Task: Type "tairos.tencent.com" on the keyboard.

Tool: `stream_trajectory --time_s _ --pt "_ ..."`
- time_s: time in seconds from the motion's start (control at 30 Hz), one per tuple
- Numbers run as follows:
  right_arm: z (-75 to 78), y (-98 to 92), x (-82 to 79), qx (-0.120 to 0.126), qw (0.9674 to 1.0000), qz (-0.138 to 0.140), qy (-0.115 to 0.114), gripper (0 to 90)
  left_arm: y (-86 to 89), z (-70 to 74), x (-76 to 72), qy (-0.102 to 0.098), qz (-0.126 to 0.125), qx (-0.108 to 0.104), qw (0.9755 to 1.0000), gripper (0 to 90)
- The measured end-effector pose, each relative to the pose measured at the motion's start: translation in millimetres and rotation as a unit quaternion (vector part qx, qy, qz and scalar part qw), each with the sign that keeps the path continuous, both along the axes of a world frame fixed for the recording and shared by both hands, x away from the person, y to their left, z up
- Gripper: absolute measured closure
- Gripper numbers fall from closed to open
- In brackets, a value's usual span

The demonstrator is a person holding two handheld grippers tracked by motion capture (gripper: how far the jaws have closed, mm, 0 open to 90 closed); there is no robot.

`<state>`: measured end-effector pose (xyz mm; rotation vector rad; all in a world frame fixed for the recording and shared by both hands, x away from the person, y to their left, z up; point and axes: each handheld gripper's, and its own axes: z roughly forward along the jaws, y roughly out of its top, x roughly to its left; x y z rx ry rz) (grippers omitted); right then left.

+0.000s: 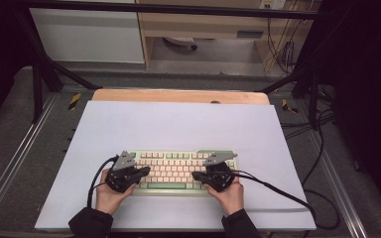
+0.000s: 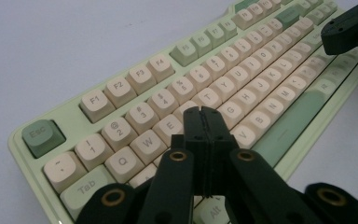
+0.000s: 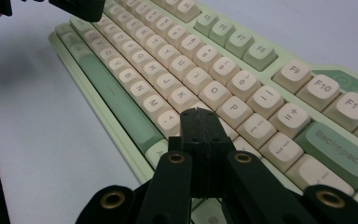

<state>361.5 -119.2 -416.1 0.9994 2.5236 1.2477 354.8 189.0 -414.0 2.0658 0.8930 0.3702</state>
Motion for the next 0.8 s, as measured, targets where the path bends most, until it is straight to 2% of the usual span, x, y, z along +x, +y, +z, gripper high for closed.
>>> stream_trajectory --time_s 0.6,0.8 --pt "-4.9 -16.7 -3.5 0.003 0.9999 -0.01 0.004 90.0 -31.1 -2.3 17.1 0.003 -0.001 0.01 0.9999 89.9" --pt "-6.6 -18.1 -4.0 0.004 0.9999 -0.012 0.006 90.0 -33.2 -6.7 20.1 0.004 0.004 0.017 0.9998 89.9"
